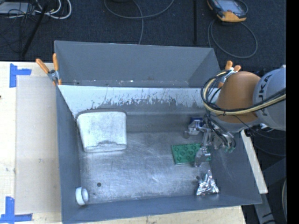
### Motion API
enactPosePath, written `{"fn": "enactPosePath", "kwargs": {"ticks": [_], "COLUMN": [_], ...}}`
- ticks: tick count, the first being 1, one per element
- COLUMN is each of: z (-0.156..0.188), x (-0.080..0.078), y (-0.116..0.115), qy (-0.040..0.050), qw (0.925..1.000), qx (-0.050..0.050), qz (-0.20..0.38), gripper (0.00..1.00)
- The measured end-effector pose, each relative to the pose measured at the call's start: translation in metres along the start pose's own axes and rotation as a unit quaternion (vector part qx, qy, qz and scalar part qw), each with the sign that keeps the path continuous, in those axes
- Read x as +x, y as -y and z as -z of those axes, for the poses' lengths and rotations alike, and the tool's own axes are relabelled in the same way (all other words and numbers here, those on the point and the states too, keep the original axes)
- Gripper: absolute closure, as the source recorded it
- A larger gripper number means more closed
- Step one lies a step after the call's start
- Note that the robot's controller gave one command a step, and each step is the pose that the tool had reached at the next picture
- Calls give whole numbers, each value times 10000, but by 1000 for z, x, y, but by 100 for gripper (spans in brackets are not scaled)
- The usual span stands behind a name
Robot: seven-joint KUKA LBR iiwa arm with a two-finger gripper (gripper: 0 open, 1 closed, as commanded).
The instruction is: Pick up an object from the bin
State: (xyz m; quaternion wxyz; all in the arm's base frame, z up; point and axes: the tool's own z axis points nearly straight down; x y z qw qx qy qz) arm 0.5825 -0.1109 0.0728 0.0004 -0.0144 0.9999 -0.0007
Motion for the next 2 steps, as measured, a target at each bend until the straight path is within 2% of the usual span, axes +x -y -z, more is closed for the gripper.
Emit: {"fn": "enactPosePath", "kwargs": {"ticks": [1,2], "z": [2,95], "x": [0,-3], "y": [0,-1], "qy": [-11,37], "qw": [10000,10000], "qx": [-2,5], "qz": [9,27], "gripper": [100,100]}}
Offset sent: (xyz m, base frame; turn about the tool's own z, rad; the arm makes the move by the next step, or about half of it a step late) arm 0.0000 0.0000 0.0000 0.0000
